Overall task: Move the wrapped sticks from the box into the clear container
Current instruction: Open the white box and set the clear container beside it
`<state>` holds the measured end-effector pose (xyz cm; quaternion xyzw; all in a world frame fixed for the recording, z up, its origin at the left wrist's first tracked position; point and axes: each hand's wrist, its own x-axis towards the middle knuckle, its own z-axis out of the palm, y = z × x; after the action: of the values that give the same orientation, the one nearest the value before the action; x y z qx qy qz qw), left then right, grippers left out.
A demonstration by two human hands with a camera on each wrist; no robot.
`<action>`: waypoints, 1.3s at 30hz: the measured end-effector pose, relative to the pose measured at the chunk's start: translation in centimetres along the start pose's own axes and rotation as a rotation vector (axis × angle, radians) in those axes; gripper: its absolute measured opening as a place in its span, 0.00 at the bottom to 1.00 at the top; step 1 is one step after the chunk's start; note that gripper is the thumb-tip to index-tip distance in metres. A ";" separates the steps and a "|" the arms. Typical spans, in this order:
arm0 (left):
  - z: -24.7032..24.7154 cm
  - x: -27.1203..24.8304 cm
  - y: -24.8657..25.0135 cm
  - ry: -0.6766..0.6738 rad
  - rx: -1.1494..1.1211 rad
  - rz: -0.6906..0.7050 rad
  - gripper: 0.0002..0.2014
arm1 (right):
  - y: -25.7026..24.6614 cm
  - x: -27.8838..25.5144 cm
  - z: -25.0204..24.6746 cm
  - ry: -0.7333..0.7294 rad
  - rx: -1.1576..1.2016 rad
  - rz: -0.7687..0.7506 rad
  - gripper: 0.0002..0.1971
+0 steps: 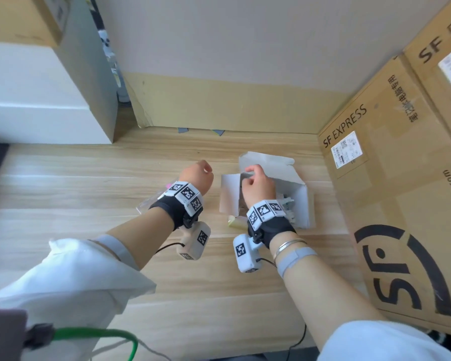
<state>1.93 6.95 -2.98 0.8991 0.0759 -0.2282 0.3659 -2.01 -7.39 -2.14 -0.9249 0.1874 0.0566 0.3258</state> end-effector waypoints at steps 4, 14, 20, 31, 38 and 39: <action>-2.1 0.7 -2.5 0.057 0.034 -0.012 0.16 | -2.8 -0.5 2.9 -0.108 -0.043 -0.055 0.16; -2.9 0.7 -6.6 -0.036 0.038 -0.134 0.21 | -3.7 -1.3 8.3 -0.362 -0.138 0.092 0.21; -4.7 1.0 -5.5 0.071 -0.226 -0.154 0.23 | -5.3 -1.2 7.1 -0.092 0.042 0.058 0.19; -5.2 -0.3 -4.3 0.099 -0.243 -0.090 0.23 | -5.5 -1.6 5.9 0.048 0.156 -0.158 0.19; -3.4 -1.0 -4.6 0.132 -0.180 -0.111 0.20 | -4.2 -2.5 6.0 0.017 0.120 -0.182 0.16; -3.3 -1.1 -4.3 0.167 -0.174 -0.102 0.20 | -4.1 -2.5 5.8 0.025 0.138 -0.174 0.16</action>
<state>0.84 12.42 -3.10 0.8748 0.1711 -0.1636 0.4226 -2.65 -0.08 -3.72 -0.9138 0.1140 0.0036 0.3899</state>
